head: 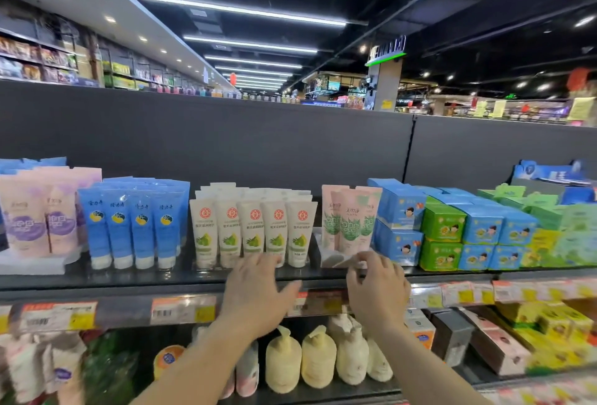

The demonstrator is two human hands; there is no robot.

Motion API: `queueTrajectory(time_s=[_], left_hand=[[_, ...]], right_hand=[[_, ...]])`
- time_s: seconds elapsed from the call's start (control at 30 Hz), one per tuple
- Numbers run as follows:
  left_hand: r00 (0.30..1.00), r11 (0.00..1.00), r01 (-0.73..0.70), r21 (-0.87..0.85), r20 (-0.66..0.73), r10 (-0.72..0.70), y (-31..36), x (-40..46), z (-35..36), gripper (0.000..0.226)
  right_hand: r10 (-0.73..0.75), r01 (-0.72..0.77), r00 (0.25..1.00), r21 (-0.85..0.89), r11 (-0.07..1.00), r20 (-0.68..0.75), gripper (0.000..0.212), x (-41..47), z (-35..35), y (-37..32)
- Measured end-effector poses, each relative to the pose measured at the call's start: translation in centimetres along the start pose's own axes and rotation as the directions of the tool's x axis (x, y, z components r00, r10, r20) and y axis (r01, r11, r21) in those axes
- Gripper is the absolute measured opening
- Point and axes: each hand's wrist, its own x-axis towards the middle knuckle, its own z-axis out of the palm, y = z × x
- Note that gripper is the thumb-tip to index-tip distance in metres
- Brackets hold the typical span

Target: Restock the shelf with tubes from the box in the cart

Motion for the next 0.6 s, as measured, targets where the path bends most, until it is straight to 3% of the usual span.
queueTrajectory(time_s=[0.2,0.6], left_hand=[[0.98,0.998,-0.057,-0.04,0.19,0.064,6.0,1.7,3.6,0.057],[0.984,1.0,-0.012,0.008,0.177,0.01,7.1,2.8,5.0,0.055]], right_hand=[[0.036,-0.032,0.996,-0.05,0.998,0.087,0.037,1.8,-0.3,1.8],[-0.004,0.01,0.996,-0.061,0.998,0.084,0.034,2.7,0.1,2.4]])
